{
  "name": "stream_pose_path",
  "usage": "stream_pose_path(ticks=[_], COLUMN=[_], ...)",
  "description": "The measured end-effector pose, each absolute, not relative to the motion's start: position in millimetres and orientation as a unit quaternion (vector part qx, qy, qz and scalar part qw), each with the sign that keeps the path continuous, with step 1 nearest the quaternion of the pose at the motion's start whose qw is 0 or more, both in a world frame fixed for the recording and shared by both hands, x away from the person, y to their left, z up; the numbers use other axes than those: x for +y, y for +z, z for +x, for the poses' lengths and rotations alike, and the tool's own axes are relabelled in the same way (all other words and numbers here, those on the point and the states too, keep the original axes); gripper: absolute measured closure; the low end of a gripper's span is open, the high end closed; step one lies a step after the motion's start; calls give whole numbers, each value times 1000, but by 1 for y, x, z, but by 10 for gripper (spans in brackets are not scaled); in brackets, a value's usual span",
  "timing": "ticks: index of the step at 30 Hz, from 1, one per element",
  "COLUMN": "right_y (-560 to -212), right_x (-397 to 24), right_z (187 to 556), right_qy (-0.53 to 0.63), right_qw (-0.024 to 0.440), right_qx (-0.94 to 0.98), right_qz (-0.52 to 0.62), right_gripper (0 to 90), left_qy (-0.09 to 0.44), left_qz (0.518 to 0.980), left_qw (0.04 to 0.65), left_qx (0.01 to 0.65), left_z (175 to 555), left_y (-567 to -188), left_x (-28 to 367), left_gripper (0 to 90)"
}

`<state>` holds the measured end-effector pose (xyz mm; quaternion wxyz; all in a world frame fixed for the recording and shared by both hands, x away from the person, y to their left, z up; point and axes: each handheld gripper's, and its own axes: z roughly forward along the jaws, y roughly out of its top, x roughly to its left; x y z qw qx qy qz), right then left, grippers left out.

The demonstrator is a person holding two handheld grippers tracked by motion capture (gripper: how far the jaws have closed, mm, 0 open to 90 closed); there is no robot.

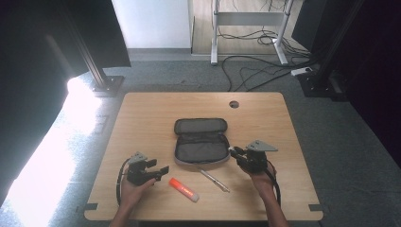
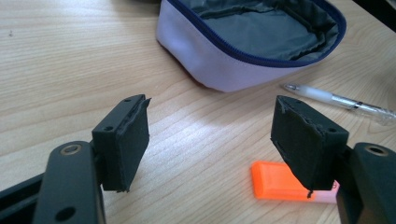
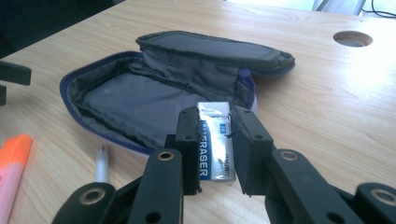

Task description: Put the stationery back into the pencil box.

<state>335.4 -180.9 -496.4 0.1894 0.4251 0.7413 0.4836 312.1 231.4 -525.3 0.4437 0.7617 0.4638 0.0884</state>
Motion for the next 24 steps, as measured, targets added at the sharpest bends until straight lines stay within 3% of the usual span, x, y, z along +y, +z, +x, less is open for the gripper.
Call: stream_pose_path(ticks=[24], right_y=[-500], right_x=[-149], right_z=[368], right_qy=[463], right_qw=[186], right_qx=[755], right_qz=[425], right_gripper=[726], left_qy=[80], left_qz=[766], left_qw=[443], left_qx=[459], left_z=[311], left_y=[-526], left_x=[229], left_gripper=[281])
